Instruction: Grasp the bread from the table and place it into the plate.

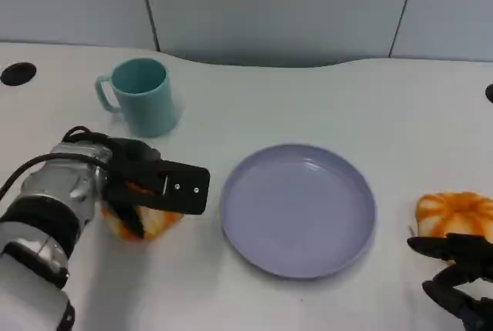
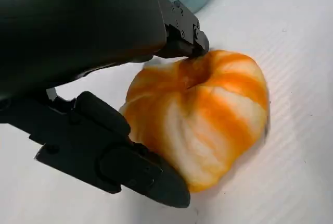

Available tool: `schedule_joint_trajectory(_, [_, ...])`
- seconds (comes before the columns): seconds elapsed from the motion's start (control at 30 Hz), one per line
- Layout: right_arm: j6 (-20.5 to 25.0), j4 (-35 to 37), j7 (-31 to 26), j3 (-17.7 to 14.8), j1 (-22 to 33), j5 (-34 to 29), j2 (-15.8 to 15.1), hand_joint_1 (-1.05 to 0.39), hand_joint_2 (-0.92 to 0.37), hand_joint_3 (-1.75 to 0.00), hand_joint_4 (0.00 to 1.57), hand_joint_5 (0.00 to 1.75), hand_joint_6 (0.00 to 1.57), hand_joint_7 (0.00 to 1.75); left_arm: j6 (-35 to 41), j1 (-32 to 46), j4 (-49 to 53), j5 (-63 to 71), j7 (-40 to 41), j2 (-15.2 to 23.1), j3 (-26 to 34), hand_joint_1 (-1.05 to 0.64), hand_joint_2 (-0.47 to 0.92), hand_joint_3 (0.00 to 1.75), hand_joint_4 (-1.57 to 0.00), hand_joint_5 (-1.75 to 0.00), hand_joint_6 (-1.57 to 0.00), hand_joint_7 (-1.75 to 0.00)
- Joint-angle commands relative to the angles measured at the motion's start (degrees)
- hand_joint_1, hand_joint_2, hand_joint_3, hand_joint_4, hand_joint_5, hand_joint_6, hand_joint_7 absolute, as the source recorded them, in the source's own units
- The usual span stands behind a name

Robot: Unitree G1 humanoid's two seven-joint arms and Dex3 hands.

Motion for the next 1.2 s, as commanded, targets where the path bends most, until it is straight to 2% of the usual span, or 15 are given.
schedule_joint_trajectory(0.03, [-2.2, 0.68, -0.33, -0.82, 0.34, 0.64, -0.78, -0.22, -0.92, -0.36, 0.57, 0.87, 0.8, 0.01, -0.28, 0.09, 1.79, -0.53, -0.93, -0.81, -1.32, -0.65, 0.73, 0.01, -0.07, -0.19, -0.26, -0.01])
schedule_joint_trajectory(0.23, [-1.56, -0.06, -0.21, -1.02, 0.64, 0.38, -0.75, -0.25, -0.92, -0.37, 0.55, 0.84, 0.79, 0.0, 0.0, 0.28, 1.53, -0.05, -0.95, -0.53, -2.91, -0.63, 0.79, 0.02, -0.14, -0.2, -0.33, -0.03])
schedule_joint_trajectory(0.37, [-1.41, -0.27, -0.13, -1.23, 0.7, 0.62, -0.7, -0.26, -0.92, -0.38, 0.55, 0.82, 0.79, 0.0, 0.36, 1.8, 1.62, -0.27, 4.16, -0.81, -3.03, -0.55, 0.79, 0.01, -0.26, -0.26, -0.46, -0.07])
schedule_joint_trajectory(0.43, [-1.7, -0.21, -0.13, -1.35, 0.72, 0.77, -0.72, -0.26, -0.92, -0.37, 0.57, 0.82, 0.79, 0.0, 0.48, 2.54, 1.95, -0.34, 7.0, -1.07, -3.03, -0.52, 0.77, 0.0, -0.13, -0.68, -0.53, -0.12])
schedule_joint_trajectory(0.47, [-1.65, -0.26, -0.16, -1.39, 0.75, 0.81, -0.66, -0.26, -0.92, -0.37, 0.57, 0.81, 0.79, 0.0, 0.4, 2.88, 2.21, -0.47, 8.54, -1.2, -2.92, -0.51, 0.77, 0.0, -0.08, -0.78, -0.53, -0.13])
schedule_joint_trajectory(0.5, [-1.71, -0.24, -0.14, -1.42, 0.76, 0.89, -0.65, -0.26, -0.92, -0.37, 0.57, 0.81, 0.79, 0.0, 0.16, 3.17, 2.45, -0.73, 9.82, -1.27, -2.7, -0.48, 0.76, 0.0, -0.04, -0.9, -0.5, -0.27])
schedule_joint_trajectory(0.57, [-1.91, -0.24, -0.15, -1.5, 0.81, 0.92, -0.73, -0.26, -0.92, -0.37, 0.58, 0.8, 0.8, 0.0, -0.52, 3.74, 3.0, -0.93, 12.56, -1.28, -2.57, -0.43, 0.76, 0.0, -0.01, -1.09, -0.27, -0.8])
schedule_joint_trajectory(0.6, [-1.96, -0.26, -0.24, -1.59, 0.86, 1.03, -0.64, -0.25, -0.92, -0.37, 0.58, 0.8, 0.8, 0.01, -0.52, 4.15, 3.1, -0.63, 14.81, -1.32, -2.85, -0.41, 0.76, 0.0, -0.02, -1.18, -0.2, -0.99])
schedule_joint_trajectory(0.63, [-1.97, -0.28, -0.32, -1.66, 0.9, 1.1, -0.57, -0.25, -0.92, -0.36, 0.59, 0.8, 0.8, 0.01, -0.5, 4.39, 3.21, -0.4, 16.41, -1.36, -3.12, -0.42, 0.75, 0.0, -0.04, -1.21, -0.19, -1.06])
schedule_joint_trajectory(0.73, [-1.96, -0.3, -0.41, -1.69, 0.93, 1.26, -0.53, -0.25, -0.92, -0.35, 0.59, 0.79, 0.8, 0.01, -0.56, 4.49, 3.67, -0.3, 18.28, -1.49, -3.55, -0.43, 0.75, 0.0, -0.07, -1.24, -0.18, -1.13])
schedule_joint_trajectory(1.07, [-1.96, -0.31, -0.41, -1.69, 0.94, 1.29, -0.55, -0.25, -0.92, -0.35, 0.61, 0.77, 0.8, 0.01, -0.7, 4.36, 4.08, -0.54, 18.75, -1.56, -3.87, -0.43, 0.74, 0.0, -0.08, -1.23, -0.17, -1.14])
schedule_joint_trajectory(1.1, [-2.13, -0.28, -0.21, -1.82, 0.88, 1.47, -0.75, -0.25, -0.92, -0.35, 0.61, 0.77, 0.8, 0.01, -1.58, 5.68, 4.1, -1.85, 22.86, -1.75, -2.34, -0.43, 0.74, 0.0, -0.08, -1.23, -0.17, -1.14])
schedule_joint_trajectory(1.13, [-2.25, -0.26, -0.06, -1.91, 0.83, 1.61, -0.9, -0.24, -0.92, -0.35, 0.61, 0.76, 0.8, 0.01, -2.26, 6.66, 4.16, -2.86, 26.01, -1.9, -1.22, -0.25, 0.8, 0.02, -0.21, -1.53, -0.19, -1.48])
schedule_joint_trajectory(1.17, [-2.29, -0.34, 0.08, -2.05, 0.83, 1.82, -0.97, -0.24, -0.92, -0.35, 0.6, 0.76, 0.8, 0.01, -4.82, 8.41, 4.25, -4.56, 31.1, -1.94, 0.62, -0.18, 0.82, 0.02, -0.26, -1.64, -0.19, -1.61])
schedule_joint_trajectory(1.2, [-2.3, -0.4, 0.17, -2.15, 0.83, 1.95, -0.99, -0.24, -0.92, -0.35, 0.61, 0.76, 0.8, 0.01, -6.71, 9.55, 4.41, -5.64, 34.55, -1.97, 1.84, -0.13, 0.86, 0.11, -0.55, -1.7, -0.41, -1.69])
